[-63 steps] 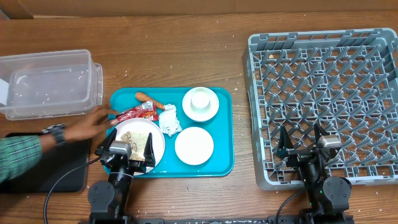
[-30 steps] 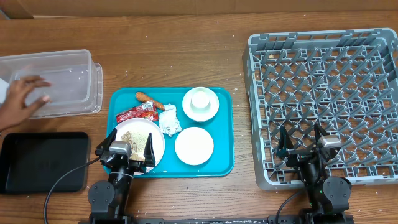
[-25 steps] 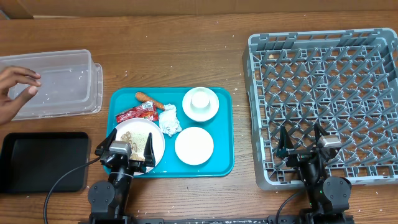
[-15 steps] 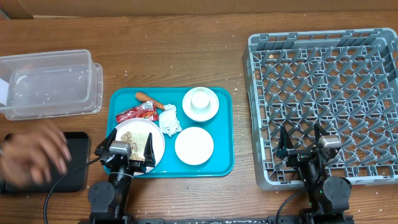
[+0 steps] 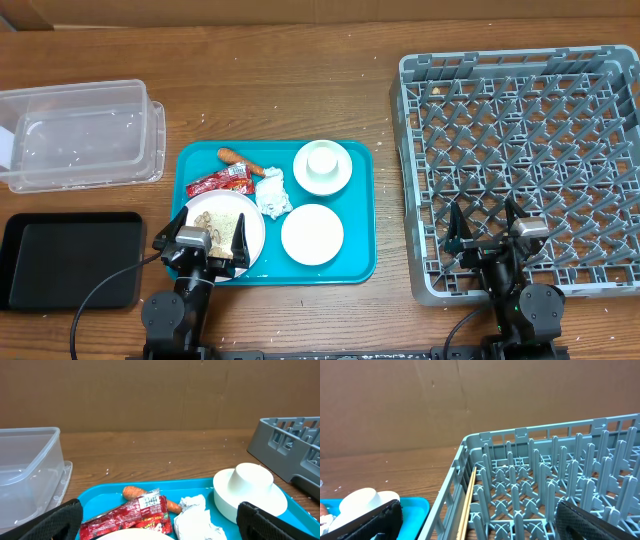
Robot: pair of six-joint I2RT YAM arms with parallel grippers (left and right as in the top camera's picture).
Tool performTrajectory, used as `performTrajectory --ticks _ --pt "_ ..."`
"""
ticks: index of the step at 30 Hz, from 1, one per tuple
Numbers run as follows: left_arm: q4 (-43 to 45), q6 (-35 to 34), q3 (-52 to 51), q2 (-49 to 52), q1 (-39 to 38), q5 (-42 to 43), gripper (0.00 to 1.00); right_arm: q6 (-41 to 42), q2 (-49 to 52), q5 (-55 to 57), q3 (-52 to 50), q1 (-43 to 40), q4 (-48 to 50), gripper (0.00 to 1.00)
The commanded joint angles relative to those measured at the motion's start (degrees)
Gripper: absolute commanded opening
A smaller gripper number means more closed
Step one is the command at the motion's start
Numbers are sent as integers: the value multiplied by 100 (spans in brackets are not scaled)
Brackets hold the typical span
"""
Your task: Sort waste into correct bins and load items into the dishwasher
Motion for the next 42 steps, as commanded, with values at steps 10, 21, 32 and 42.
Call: performTrajectory --ticks 10,21,32,42 --pt "-11 127 -24 -70 -37 -81 100 -20 -57 20 -59 13 35 100" --pt "-13 127 -24 -70 -37 -81 100 -20 -57 17 -59 13 35 100" --pt "-11 127 -24 -70 -37 -81 100 -20 -57 17 -59 13 35 100" --pt "-11 127 -24 -70 -37 -81 100 -22 -57 17 -59 13 35 100"
